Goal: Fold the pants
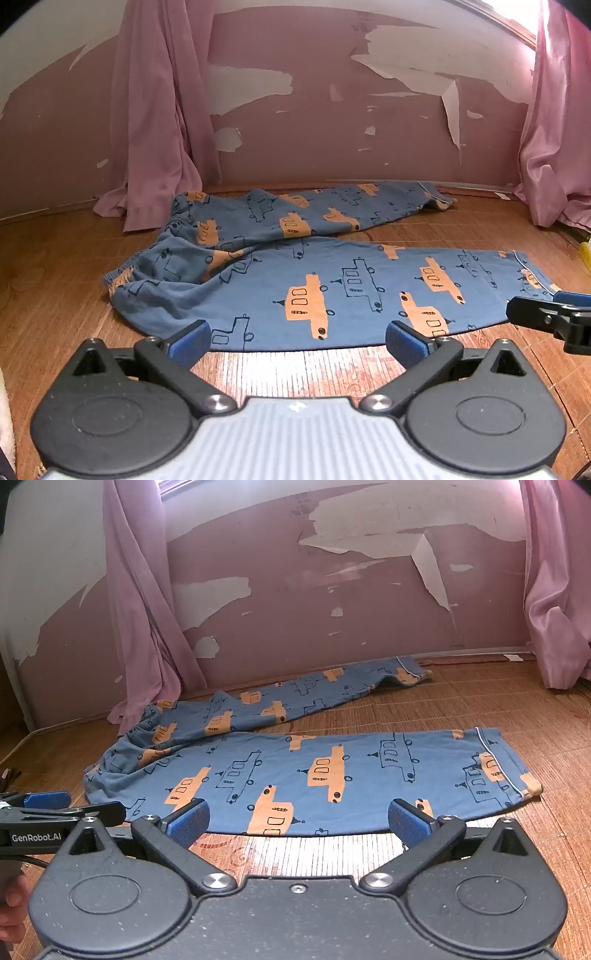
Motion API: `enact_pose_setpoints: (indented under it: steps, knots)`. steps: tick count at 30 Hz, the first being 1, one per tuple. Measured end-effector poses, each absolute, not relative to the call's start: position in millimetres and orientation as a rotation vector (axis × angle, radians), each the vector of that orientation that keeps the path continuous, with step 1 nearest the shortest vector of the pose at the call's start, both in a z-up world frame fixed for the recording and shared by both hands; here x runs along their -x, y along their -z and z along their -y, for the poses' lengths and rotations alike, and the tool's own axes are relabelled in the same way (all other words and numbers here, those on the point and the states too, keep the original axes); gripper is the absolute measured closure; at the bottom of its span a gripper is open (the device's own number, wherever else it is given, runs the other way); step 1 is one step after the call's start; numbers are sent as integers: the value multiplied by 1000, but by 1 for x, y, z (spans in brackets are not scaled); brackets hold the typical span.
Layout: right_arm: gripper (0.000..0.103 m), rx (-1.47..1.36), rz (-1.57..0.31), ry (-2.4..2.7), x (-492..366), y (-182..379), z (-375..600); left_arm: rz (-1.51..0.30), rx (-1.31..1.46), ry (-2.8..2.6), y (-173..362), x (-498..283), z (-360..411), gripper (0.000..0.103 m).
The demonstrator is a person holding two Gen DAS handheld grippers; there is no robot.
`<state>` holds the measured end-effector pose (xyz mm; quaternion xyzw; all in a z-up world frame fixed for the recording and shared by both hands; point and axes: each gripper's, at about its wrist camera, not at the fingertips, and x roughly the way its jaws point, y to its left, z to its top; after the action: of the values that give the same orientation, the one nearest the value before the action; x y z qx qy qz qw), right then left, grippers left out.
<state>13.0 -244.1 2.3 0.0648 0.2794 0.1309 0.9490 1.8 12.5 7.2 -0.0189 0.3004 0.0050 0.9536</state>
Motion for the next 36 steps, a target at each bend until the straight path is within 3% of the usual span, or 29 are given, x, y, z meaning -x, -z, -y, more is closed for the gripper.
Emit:
enact_pose_setpoints:
  steps: [36]
  knots:
    - [0,-134,-570,-267,-13,-2,244,-597,12,-19,-7,1,0,0]
